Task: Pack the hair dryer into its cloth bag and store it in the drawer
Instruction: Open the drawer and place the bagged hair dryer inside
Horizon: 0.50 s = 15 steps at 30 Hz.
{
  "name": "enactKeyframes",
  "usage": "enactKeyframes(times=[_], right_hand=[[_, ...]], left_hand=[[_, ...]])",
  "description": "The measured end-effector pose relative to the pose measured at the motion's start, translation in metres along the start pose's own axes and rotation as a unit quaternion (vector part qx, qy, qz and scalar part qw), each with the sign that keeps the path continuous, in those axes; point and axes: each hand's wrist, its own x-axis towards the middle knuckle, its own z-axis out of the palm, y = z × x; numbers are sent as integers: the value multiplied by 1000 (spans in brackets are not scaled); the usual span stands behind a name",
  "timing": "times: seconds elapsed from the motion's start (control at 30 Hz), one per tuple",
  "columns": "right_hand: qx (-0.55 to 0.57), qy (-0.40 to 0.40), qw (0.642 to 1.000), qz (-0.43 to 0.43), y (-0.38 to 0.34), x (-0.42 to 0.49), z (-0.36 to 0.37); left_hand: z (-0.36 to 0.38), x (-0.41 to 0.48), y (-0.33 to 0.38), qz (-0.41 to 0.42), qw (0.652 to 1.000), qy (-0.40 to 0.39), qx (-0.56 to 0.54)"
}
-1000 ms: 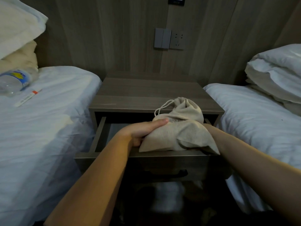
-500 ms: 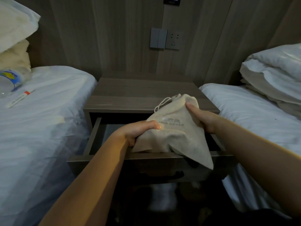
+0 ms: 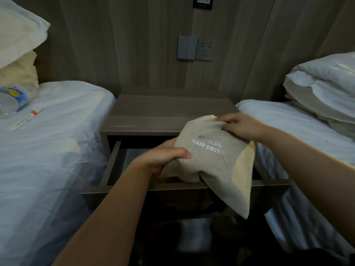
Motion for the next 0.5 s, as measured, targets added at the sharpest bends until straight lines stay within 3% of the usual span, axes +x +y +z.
enactKeyframes(times=[0.1, 0.3, 0.37, 0.43, 0.5], right_hand=[[115, -65, 985, 113, -2, -5, -13], [184, -138, 957, 179, 0, -20, -25], [228, -96, 950, 191, 4, -27, -22], [421, -86, 874, 227, 17, -35, -21], [574, -167, 778, 193, 27, -43, -16]], left_hand=[[3, -2, 1, 13, 1000, 5, -25], [0, -4, 3, 48, 992, 2, -118], [-1, -3, 5, 51, 984, 9, -170], [-2, -1, 7, 52, 980, 30, -188], [-4, 1, 9, 53, 978, 64, -191]])
